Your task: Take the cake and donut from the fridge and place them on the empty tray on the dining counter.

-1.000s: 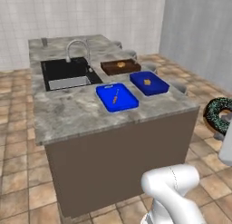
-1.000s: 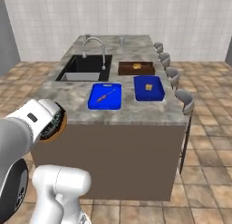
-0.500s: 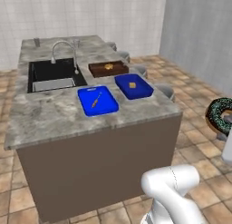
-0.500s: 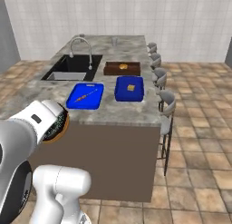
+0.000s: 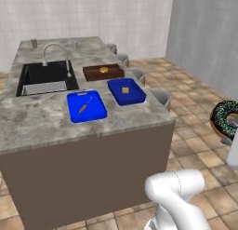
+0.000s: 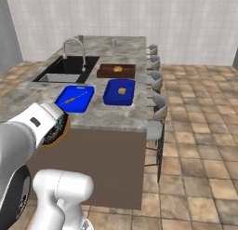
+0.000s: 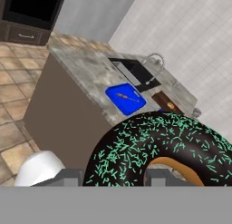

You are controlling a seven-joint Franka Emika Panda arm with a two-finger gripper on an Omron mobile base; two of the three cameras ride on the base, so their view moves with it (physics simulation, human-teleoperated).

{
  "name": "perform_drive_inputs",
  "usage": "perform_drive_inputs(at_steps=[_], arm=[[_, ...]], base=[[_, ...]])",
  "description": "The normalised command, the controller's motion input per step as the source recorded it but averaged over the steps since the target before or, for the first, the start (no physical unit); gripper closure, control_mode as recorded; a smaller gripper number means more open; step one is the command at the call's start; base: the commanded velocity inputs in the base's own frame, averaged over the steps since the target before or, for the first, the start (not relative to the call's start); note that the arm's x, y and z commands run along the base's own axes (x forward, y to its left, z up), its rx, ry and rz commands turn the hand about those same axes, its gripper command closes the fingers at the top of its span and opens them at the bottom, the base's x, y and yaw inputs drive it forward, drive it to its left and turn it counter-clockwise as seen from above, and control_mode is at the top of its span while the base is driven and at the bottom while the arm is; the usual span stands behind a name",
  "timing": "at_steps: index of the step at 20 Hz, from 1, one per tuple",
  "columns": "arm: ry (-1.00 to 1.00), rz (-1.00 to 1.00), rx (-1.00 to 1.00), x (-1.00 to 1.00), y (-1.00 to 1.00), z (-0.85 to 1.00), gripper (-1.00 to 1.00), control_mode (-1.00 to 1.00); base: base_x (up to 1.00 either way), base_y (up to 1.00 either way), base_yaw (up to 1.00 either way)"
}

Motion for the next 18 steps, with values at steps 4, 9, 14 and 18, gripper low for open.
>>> perform_drive_inputs(at_steps=[4,9,14,18], arm=[[0.00,0.00,0.00,0.00,0.00,0.00,1.00,1.00],[0.00,0.00,0.00,0.00,0.00,0.00,1.00,1.00],[0.00,0.00,0.00,0.00,0.00,0.00,1.00,1.00],[0.00,0.00,0.00,0.00,0.00,0.00,1.00,1.00]], base=[[0.86,-0.31,0.09],[1.00,-0.01,0.11],[1.00,0.02,0.10],[1.00,0.00,0.08]])
